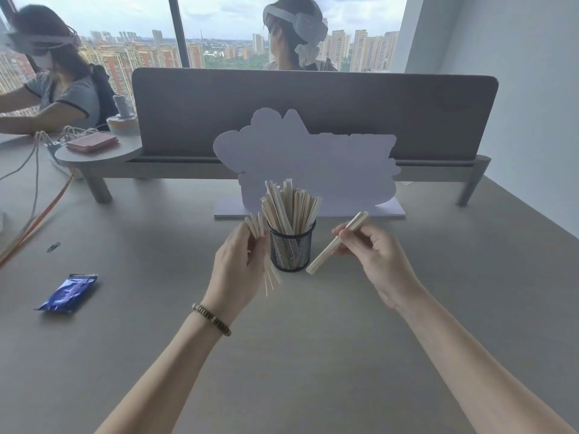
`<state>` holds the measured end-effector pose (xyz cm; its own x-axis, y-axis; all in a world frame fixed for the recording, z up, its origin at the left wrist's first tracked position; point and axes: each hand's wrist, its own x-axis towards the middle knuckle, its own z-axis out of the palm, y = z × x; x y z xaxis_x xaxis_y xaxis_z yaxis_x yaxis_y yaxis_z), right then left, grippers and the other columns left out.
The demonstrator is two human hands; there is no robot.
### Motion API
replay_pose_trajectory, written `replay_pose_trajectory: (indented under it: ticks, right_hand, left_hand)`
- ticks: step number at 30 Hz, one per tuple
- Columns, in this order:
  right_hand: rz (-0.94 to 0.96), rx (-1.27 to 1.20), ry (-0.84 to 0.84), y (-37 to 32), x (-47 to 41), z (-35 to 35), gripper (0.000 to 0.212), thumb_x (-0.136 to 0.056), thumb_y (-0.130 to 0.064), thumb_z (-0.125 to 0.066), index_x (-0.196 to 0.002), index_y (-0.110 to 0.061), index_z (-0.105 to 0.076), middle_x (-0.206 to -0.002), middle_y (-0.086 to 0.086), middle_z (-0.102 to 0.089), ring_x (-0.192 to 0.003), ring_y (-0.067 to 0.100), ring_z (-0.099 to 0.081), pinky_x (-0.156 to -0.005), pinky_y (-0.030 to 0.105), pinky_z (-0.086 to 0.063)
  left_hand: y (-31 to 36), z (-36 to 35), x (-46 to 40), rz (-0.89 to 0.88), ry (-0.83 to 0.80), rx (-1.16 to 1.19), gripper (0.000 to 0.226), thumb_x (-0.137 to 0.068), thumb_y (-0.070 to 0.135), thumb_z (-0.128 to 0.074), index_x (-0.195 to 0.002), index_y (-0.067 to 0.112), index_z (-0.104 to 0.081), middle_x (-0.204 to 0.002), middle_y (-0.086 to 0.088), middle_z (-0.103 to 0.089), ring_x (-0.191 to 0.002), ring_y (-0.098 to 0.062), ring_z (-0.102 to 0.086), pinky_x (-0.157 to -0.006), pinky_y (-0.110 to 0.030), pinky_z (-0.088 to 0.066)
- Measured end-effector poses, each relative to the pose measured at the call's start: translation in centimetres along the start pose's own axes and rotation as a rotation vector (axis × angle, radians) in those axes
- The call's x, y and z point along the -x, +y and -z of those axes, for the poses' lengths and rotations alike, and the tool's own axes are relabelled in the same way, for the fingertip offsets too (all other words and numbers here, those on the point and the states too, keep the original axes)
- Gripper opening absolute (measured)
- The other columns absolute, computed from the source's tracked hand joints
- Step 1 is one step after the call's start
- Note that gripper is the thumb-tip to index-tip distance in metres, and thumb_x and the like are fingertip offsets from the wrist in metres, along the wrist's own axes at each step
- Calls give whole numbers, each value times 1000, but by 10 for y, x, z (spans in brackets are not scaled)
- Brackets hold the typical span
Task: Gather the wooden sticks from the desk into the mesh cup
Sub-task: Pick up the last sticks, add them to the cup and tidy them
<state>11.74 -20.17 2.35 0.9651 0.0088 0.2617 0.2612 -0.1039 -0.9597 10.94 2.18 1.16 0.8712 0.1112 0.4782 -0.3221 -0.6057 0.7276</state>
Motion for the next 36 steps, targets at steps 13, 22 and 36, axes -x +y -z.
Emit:
replay_pose_trajectory:
  ticks: [13,22,36]
  right_hand:
    - [204,301,43,-33,-84,-19,12,-93,-12,-69,-101,-3,-66,-87,12,-75,-64,9,-68,-64,14,-51]
    - [326,592,-35,1,-85,-25,56,-89,-17,-73,-140,-21,-51,-80,1,-66,-72,-8,-57,-71,2,-38]
    - [440,768,3,23,-80,-29,33,-100,-18,-58,-131,-10,-65,-140,7,-55,-126,18,-51,-93,-5,-26]
  left_hand:
    - [22,2,-72,13,156,167,27,-95,23,-57,-78,2,-53,-60,0,-63,-58,-20,-65,-65,-49,-58]
    - [3,-25,-80,-44,156,29,31,-98,20,-55,-71,10,-43,-72,-5,-52,-65,-22,-48,-57,-23,-36]
    - [-31,-46,-64,-91,43,84,22,-91,22,-64,-110,14,-57,-115,-2,-49,-113,-24,-50,-91,-38,-51]
